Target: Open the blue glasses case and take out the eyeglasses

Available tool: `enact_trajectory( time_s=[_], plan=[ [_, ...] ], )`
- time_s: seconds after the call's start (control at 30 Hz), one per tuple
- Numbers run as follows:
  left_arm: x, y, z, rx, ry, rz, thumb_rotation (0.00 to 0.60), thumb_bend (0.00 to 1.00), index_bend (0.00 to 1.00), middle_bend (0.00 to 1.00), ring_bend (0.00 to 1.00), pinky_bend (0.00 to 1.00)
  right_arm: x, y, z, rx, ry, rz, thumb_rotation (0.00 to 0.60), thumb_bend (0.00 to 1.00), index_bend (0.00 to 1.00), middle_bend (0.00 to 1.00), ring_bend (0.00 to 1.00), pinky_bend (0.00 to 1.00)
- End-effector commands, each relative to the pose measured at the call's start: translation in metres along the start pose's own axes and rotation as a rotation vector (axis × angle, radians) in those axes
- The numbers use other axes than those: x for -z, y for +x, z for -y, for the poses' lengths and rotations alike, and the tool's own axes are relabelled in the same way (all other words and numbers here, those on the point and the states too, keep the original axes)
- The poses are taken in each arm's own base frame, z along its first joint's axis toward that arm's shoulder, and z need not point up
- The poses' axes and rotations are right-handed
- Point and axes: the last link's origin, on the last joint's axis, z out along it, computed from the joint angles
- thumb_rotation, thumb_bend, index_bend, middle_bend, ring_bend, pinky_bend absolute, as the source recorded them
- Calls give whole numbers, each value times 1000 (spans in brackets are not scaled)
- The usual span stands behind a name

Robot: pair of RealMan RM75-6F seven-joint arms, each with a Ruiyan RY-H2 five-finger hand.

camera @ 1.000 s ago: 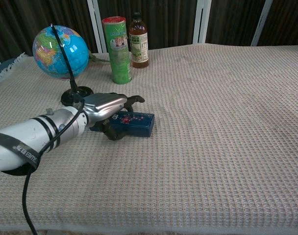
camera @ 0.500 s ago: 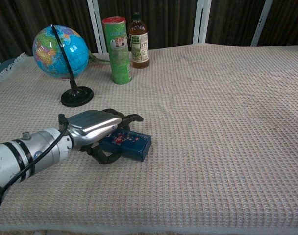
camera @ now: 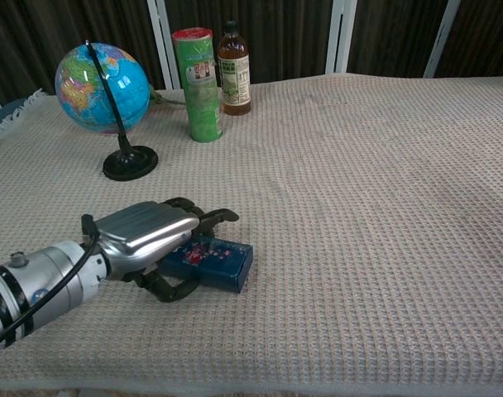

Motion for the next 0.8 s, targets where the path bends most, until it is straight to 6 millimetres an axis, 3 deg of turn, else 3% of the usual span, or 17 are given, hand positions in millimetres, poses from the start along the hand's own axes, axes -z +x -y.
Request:
enact_trajectory(
  time_s=[0.03,0.27,0.6,0.8],
  plan=[
    [-3,-1,-4,8,4,-2,600,370,0,296,113,31,0,0,0,-2,-1,-1,600,177,0,0,0,0],
    [-12,1,-11,18,-5,-41,600,363,0,13,0,12,1,3,-2,-10,-1,-5,600,177,0,0,0,0],
    [-26,7,-14,43,5,-67,600,363,0,0,0,3,2,5,-5,-15,-5,-11,600,177,0,0,0,0],
    [-19,4,-14,45,-3,-62,600,363,0,0,0,2,3,6,-6,-17,-8,-9,600,177,0,0,0,0]
  ],
)
